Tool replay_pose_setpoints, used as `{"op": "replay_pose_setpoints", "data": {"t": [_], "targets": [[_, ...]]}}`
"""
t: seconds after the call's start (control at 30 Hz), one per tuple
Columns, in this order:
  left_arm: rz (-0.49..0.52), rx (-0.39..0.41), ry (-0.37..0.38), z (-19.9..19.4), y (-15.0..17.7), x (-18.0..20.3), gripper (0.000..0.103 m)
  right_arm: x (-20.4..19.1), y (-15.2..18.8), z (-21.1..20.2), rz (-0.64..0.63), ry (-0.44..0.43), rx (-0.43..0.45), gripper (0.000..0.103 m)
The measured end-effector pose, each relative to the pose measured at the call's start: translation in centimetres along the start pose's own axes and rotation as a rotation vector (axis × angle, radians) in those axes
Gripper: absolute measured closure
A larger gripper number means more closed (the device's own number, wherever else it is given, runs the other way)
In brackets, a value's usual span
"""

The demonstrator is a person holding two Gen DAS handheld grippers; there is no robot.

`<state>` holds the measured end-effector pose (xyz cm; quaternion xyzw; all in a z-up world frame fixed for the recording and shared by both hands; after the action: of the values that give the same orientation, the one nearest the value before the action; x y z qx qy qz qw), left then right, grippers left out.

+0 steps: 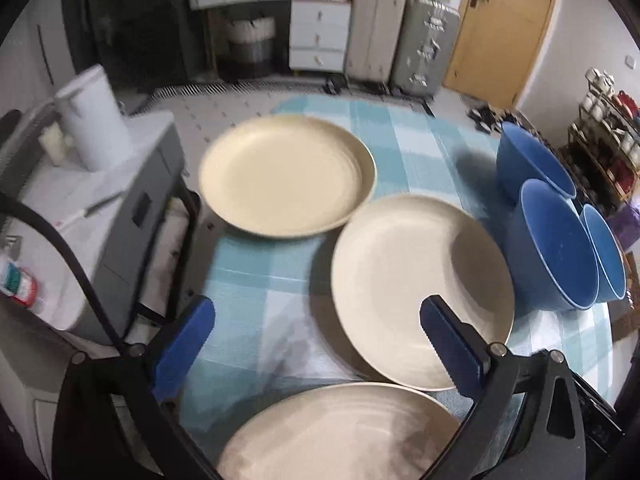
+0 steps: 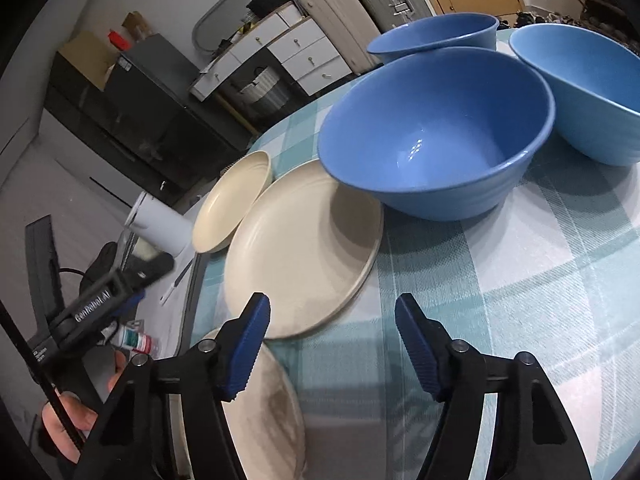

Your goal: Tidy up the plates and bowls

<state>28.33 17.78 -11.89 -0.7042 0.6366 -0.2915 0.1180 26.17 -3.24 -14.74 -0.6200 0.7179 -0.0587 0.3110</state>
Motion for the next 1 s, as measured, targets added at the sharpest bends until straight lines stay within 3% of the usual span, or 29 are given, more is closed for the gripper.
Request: {"op": "replay_pose_setpoints", "data": {"t": [0.2,0.4,0.5,0.7,0.8,1.0], "targets": [[-0.025,-0.093,-0.005,2.6,-0.2,-0.8,0.0,-0.5,-0.3,2.5,0.011,0.02,-0.013,0.046],[-0.032,-0.108,0.037,3.7,-0.5,-1.0,0.0,-1.1,-0.9,3.8,-0.018,0.047,0.043,0.047],[-0.033,-0.122,0.081,4.5,-0.7,-0.9,0.006,-1.2,-1.0,4.7,-0.014,0.048,0.032,0.048],[-0.029,-0.144,0.097,5.4,-1.0,-1.1,0.007,-1.1,-1.5,6.1,-0.016,0.063,0.022,0.054],[-0.026,-0.149,0.105,5.8,-1.1,-0.9,0.011,-1.0,-1.5,6.7,-0.008,0.062,0.011,0.056],[0.005,-0.172,0.119,6.8,-1.2,-0.7,0.029,-1.1,-1.8,7.1,-0.009,0.077,0.026,0.057]]}}
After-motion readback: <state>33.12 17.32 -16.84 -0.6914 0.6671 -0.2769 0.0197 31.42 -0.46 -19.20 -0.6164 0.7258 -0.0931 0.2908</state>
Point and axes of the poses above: each gripper's, at about its wrist camera, not at the fingertips, and z roughly the way its jaws point, x to its right, y to its underside, the point moved 7 cm from there along z, roughly the way its jaws point, and after that the axes turned 11 degrees about y, right-handed, at the moved point
